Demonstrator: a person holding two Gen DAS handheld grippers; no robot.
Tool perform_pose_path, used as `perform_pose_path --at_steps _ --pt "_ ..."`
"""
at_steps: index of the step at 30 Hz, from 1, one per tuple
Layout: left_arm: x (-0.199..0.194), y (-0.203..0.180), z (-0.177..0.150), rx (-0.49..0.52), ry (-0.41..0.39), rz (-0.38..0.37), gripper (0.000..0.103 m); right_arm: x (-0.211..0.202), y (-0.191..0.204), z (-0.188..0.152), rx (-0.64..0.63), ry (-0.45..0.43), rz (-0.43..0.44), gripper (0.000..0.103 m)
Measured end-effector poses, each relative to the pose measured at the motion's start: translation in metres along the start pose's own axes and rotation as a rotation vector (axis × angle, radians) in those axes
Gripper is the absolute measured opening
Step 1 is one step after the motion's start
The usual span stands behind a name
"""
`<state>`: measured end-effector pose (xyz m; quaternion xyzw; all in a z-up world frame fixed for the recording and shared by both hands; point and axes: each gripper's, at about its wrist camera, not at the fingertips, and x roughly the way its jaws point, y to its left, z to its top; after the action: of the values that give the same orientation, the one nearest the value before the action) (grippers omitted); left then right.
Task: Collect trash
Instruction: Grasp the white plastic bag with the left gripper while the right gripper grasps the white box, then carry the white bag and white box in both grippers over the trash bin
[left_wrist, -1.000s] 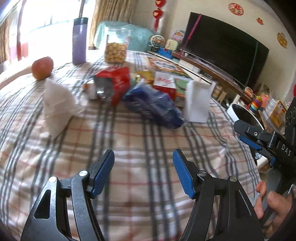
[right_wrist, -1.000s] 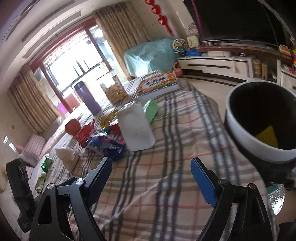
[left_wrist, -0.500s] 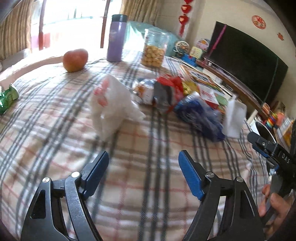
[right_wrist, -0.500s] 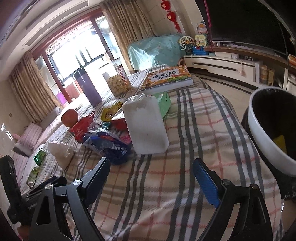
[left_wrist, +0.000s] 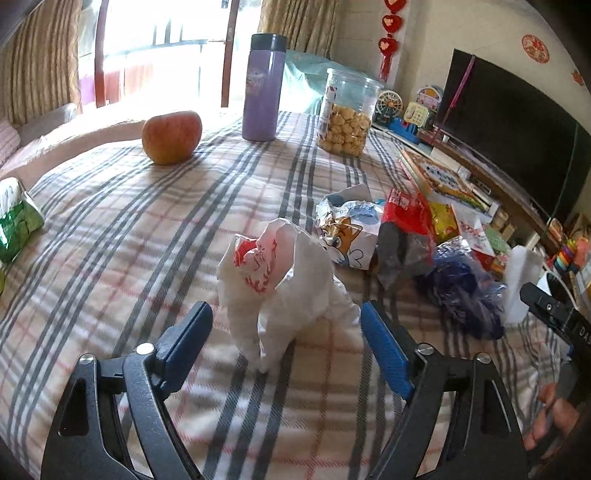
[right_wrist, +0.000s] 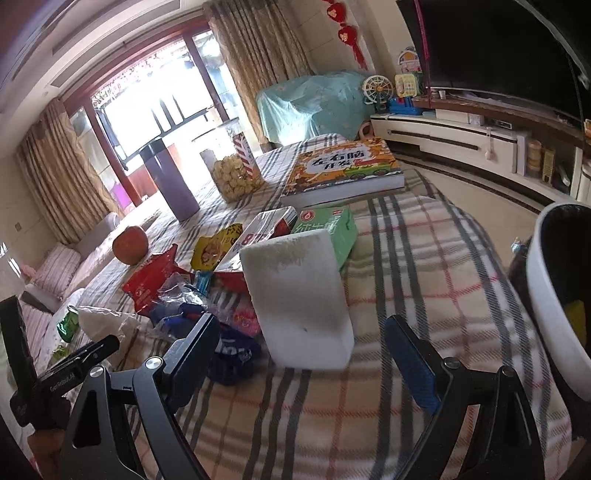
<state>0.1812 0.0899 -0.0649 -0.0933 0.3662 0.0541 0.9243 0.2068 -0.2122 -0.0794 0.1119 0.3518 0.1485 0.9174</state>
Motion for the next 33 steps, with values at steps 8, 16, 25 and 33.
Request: perform_pose_path --at_steps 8,16,25,33 --pt "-0.003 -0.011 -0.006 0.049 0.022 -0.047 0.017 0.007 -0.001 -0.002 -0.011 0.035 -0.006 0.052" --pt "-0.027 -0.047 -0.026 0.103 0.030 -0.141 0.016 -0.024 -0.009 -0.009 0.012 -0.002 0.024 0.052" --pt "-0.043 -0.100 -0.048 0.193 0.056 -0.257 0.016 -0.055 -0.031 -0.018 0.050 -0.031 0.006 0.052" --pt "-0.051 -0.140 -0.050 0.255 0.057 -0.326 0.016 -0.084 -0.057 -0.025 0.095 -0.066 -0.027 0.052"
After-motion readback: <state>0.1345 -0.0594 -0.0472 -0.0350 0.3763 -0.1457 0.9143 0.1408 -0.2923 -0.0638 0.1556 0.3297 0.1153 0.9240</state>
